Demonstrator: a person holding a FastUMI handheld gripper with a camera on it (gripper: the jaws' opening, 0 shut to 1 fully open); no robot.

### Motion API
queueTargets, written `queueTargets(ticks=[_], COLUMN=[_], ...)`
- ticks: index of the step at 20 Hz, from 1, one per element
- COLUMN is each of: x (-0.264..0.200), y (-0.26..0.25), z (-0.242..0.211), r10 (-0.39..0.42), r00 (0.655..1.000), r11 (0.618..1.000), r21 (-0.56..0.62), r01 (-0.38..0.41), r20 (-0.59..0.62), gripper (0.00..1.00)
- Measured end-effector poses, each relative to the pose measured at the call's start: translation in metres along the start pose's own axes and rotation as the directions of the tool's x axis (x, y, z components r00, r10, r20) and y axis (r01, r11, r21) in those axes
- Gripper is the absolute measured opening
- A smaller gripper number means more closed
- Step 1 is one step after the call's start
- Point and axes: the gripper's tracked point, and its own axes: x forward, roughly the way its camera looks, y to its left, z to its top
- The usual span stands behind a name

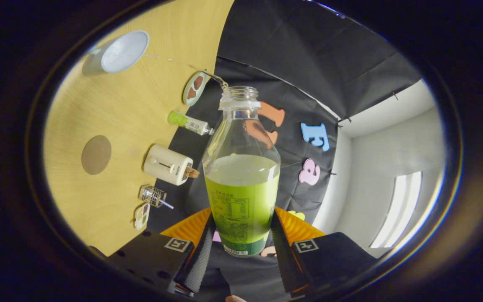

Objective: Take the bottle from table, then pour the juice into the cup, finally place the bottle on the coaster

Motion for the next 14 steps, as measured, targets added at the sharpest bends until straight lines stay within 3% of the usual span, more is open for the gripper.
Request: queueTargets(ticks=[14], x=[0.0017], y=[-0.0025], z=[0.0034], r10=[-0.018], r00=[1.000], r11=[0.999], r21=[-0.028], r01=[0.018], r20=[0.017], gripper=[0.75])
